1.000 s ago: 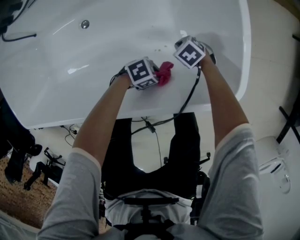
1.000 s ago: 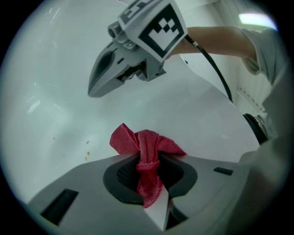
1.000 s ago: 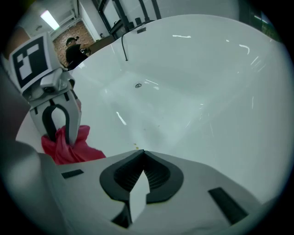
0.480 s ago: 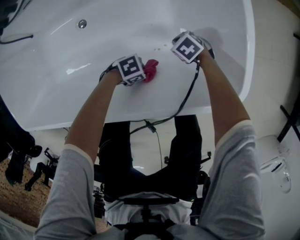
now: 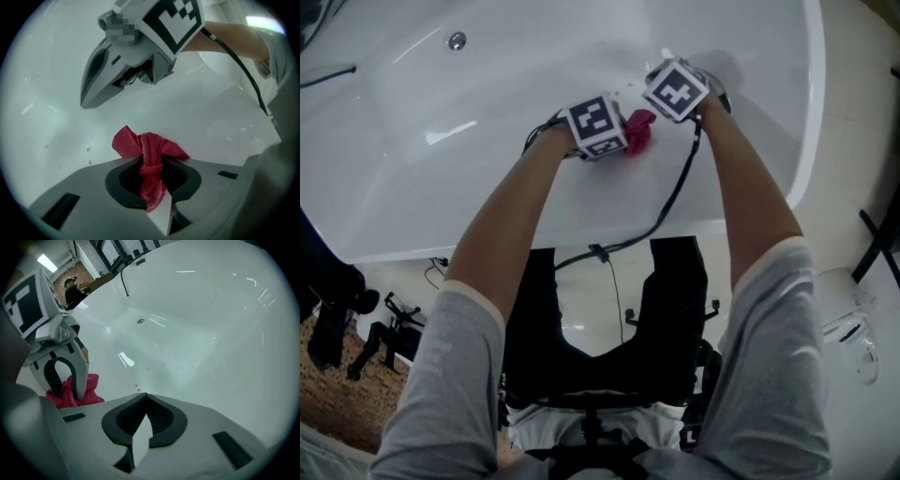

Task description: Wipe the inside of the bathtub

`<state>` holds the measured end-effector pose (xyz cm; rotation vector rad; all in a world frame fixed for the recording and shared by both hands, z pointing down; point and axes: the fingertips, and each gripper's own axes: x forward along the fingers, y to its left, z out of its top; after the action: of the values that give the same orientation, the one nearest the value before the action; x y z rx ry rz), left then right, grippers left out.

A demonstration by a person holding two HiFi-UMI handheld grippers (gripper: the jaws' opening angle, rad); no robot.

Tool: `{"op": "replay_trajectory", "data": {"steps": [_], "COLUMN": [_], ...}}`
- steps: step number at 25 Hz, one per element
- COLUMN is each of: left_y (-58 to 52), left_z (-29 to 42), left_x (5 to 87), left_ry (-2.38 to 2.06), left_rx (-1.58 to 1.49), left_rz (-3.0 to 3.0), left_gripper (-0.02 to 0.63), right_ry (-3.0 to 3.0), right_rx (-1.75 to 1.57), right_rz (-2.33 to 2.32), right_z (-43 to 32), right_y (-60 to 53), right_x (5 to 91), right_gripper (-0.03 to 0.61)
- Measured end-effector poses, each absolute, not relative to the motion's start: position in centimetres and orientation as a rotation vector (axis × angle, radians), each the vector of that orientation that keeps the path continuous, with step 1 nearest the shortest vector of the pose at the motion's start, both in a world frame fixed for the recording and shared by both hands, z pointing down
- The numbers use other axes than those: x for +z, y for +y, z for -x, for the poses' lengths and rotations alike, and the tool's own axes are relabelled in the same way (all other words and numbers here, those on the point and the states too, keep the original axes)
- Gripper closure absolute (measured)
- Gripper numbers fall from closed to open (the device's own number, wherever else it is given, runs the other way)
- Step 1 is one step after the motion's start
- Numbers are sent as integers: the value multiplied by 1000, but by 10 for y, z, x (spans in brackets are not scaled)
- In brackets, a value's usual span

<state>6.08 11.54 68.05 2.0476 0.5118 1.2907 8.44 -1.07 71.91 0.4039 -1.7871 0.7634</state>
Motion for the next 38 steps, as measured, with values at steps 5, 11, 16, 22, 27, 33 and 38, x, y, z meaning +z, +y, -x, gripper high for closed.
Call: {"op": "replay_trajectory", "data": {"steps": [5, 11, 16, 22, 27, 33, 38], "left_y": [118, 112, 105, 102, 102, 104, 100], "left_z": [-72, 6, 34, -30, -94, -51, 15], "left_x": [684, 714, 729, 730, 723, 738, 762], "left_ry": [572, 516, 469, 494, 538, 482, 442], "left_rx": [1331, 1465, 1415, 1314, 1242, 1318, 1431], "left_rz": [-2043, -1953, -1927, -2016, -2077, -1995, -1915], "left_gripper": [537, 537, 537, 537, 537, 537, 537], "right_ry": [-1792, -1802, -1804, -1770, -1807, -1843, -1830], "right_rx": [790, 789, 796, 773, 845, 873, 853], "right_rz": [-407, -390, -374, -396, -458, -451, -445], "right_z": [-84, -74, -65, -77, -74, -63, -65], "right_y": [-10, -12, -14, -23, -39, -42, -42], "right_x": [724, 733, 744, 756, 754, 749, 756], "right_gripper": [569, 569, 569, 569, 569, 569, 569]}}
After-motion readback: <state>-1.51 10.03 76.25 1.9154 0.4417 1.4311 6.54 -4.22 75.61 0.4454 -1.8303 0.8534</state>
